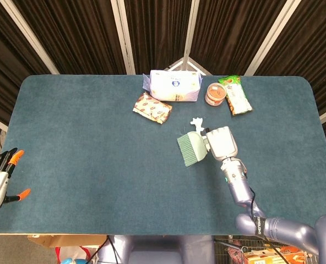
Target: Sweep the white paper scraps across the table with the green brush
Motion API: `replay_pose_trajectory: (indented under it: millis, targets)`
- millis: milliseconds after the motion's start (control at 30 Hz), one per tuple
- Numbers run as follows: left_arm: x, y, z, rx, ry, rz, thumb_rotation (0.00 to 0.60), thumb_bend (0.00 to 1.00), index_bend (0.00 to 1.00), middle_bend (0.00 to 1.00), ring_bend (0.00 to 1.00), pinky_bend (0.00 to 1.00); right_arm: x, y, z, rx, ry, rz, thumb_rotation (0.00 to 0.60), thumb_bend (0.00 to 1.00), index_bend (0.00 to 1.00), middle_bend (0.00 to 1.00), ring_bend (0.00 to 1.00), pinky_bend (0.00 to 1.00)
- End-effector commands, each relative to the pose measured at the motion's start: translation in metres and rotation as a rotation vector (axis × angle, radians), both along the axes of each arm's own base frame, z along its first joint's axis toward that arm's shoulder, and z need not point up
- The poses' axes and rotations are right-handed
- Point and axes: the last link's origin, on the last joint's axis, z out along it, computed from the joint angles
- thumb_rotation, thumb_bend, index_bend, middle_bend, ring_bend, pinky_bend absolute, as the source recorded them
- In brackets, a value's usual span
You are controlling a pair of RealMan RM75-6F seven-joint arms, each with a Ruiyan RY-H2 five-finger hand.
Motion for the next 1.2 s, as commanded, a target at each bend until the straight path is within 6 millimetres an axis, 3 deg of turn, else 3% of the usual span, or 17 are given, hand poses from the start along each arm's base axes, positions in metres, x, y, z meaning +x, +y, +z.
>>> replay_pose_trajectory:
  millis: [33, 200, 467, 567, 733, 833, 967, 1200]
  targets:
    - [0.000, 0.000, 0.000, 0.000, -0.002, 0.002, 0.600, 0.00, 0.00, 0.00, 0.00, 0.00, -0.015, -0.007, 0.001, -0.020, 0.034, -0.034, 0.600, 0.60, 0.91, 0.98, 1.00, 0.94]
    - [0.001, 0.000, 0.001, 0.005, -0.003, -0.001, 0.600, 0.00, 0.00, 0.00, 0.00, 0.00, -0.040, -0.022, 0.022, -0.091, 0.094, -0.092, 0.600, 0.60, 0.91, 0.98, 1.00, 0.94]
    - [0.001, 0.000, 0.001, 0.006, -0.002, -0.005, 0.600, 0.00, 0.00, 0.00, 0.00, 0.00, -0.059, -0.041, 0.072, -0.214, 0.152, -0.120, 0.600, 0.60, 0.91, 0.98, 1.00, 0.94]
    - [0.002, 0.000, 0.001, 0.006, -0.002, -0.007, 0.600, 0.00, 0.00, 0.00, 0.00, 0.00, -0.059, -0.046, 0.092, -0.255, 0.145, -0.122, 0.600, 0.60, 0.91, 0.98, 1.00, 0.94]
    - [0.001, 0.000, 0.000, 0.005, 0.000, -0.007, 0.600, 0.00, 0.00, 0.00, 0.00, 0.00, -0.042, -0.049, 0.115, -0.292, 0.103, -0.073, 0.600, 0.60, 0.91, 0.98, 1.00, 0.94]
    - [0.002, 0.000, 0.000, 0.004, 0.001, -0.010, 0.600, 0.00, 0.00, 0.00, 0.00, 0.00, -0.030, -0.047, 0.114, -0.274, 0.077, -0.043, 0.600, 0.60, 0.91, 0.98, 1.00, 0.94]
    - [0.003, 0.000, -0.001, 0.001, 0.000, -0.013, 0.600, 0.00, 0.00, 0.00, 0.00, 0.00, -0.012, -0.041, 0.098, -0.219, 0.062, -0.012, 0.600, 0.60, 0.91, 0.98, 1.00, 0.94]
    - [0.002, 0.000, -0.001, 0.002, -0.002, -0.009, 0.600, 0.00, 0.00, 0.00, 0.00, 0.00, 0.023, -0.027, 0.049, -0.103, 0.010, 0.024, 0.600, 0.60, 0.91, 0.98, 1.00, 0.94]
